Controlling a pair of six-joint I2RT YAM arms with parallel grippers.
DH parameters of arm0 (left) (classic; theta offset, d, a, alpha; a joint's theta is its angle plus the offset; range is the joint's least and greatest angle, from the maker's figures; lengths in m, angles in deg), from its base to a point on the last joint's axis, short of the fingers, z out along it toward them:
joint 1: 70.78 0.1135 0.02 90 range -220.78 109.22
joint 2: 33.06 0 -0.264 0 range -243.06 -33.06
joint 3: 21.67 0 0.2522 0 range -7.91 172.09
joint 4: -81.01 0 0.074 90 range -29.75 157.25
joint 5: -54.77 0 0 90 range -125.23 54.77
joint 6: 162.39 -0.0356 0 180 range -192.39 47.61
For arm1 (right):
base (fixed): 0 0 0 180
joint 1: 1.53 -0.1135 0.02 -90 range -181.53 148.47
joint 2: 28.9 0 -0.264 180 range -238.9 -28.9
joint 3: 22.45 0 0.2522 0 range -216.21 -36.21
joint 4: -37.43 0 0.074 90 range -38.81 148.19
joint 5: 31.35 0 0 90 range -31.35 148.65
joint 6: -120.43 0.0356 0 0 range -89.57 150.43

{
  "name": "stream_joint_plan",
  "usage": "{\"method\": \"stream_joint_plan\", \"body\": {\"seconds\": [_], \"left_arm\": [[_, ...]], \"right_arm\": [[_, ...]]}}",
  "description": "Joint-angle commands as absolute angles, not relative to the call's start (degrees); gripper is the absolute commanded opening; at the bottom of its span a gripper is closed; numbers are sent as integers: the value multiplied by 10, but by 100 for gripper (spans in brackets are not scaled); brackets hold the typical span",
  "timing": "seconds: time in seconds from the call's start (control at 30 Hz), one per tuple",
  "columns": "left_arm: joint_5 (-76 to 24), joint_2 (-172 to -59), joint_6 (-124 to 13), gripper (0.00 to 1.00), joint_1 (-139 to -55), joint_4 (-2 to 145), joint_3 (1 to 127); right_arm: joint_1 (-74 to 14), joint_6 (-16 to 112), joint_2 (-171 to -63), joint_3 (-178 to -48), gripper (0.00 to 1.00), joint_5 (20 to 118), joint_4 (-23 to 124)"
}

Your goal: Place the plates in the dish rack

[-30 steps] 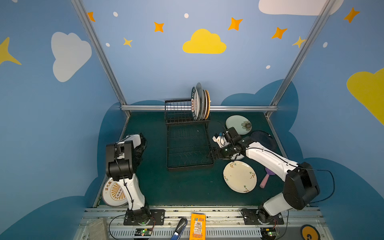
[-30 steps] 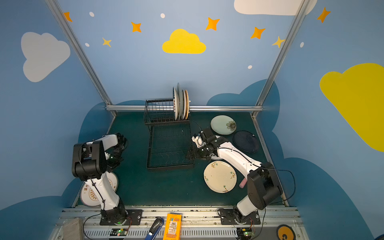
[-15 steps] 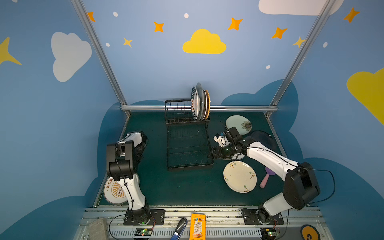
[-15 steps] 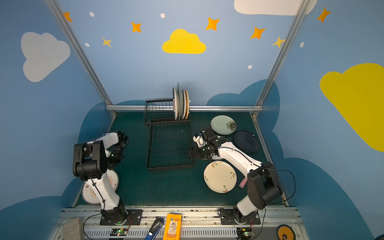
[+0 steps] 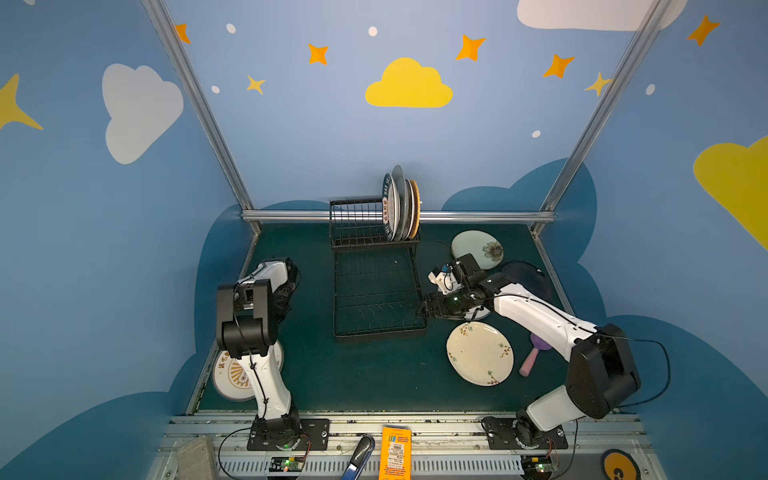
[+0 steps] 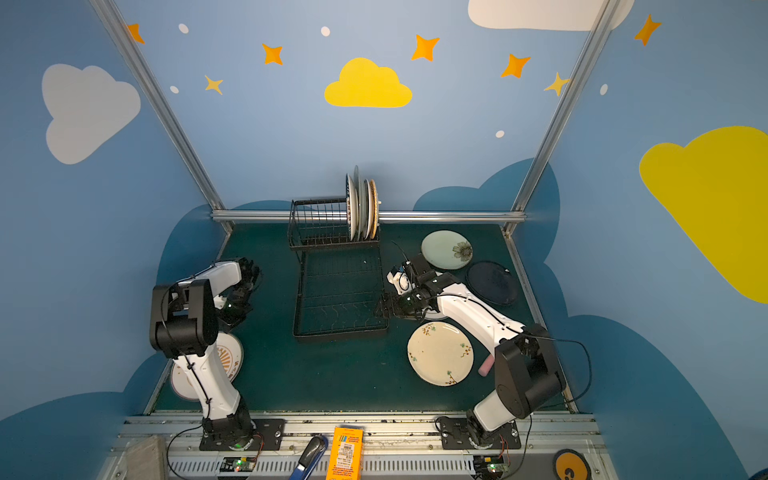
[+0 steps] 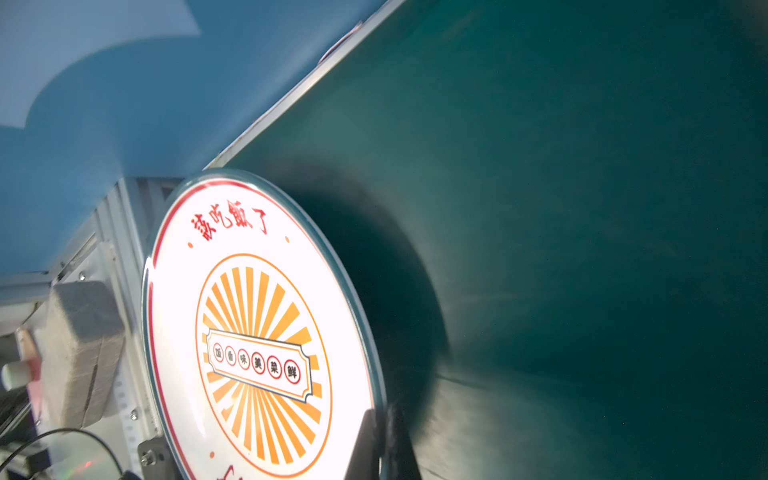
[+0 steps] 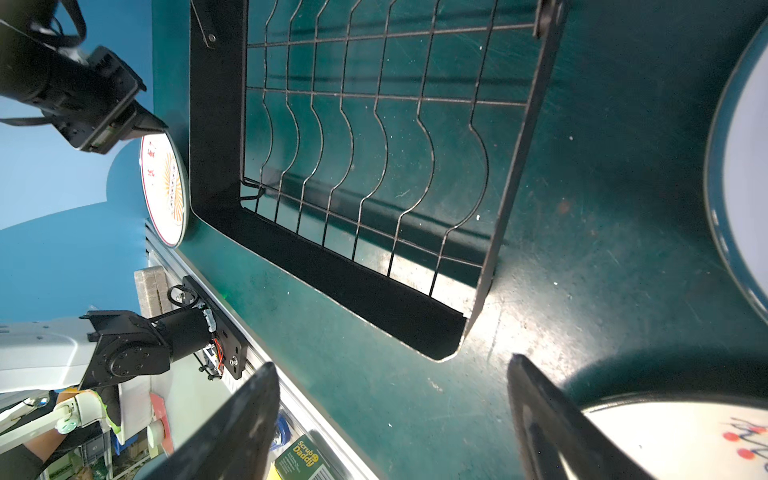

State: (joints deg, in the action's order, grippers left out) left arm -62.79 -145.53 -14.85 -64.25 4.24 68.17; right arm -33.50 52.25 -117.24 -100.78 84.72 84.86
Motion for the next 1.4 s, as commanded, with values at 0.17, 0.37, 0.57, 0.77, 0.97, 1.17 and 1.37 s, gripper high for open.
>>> {"method": "stream_joint_plan", "body": {"seconds": [0.17, 0.37, 0.57, 0.77, 0.97, 1.17, 1.37], "left_arm": [[-634, -1490, -136, 4, -716, 40, 755], [-624, -1553, -128, 4, -755, 22, 831], [-602, -1574, -123, 5, -765, 34, 850], [-613, -1448, -146, 44, -757, 68, 774], [-556, -1259, -200, 58, -675, 81, 657], [-342, -1030, -308, 88, -500, 188, 483], [-127, -929, -366, 100, -311, 306, 326]], "right_arm": [[-332, 523, -1156, -999, 84, 848, 850], [-332, 524, -1157, -1000, 84, 849, 848], [-331, 522, -1149, -1000, 84, 842, 853], [-331, 522, -1141, -1004, 85, 837, 848], [-334, 520, -1145, -1016, 85, 843, 845], [-346, 523, -1150, -1026, 85, 853, 832], [-362, 529, -1160, -1025, 87, 868, 807]]}}
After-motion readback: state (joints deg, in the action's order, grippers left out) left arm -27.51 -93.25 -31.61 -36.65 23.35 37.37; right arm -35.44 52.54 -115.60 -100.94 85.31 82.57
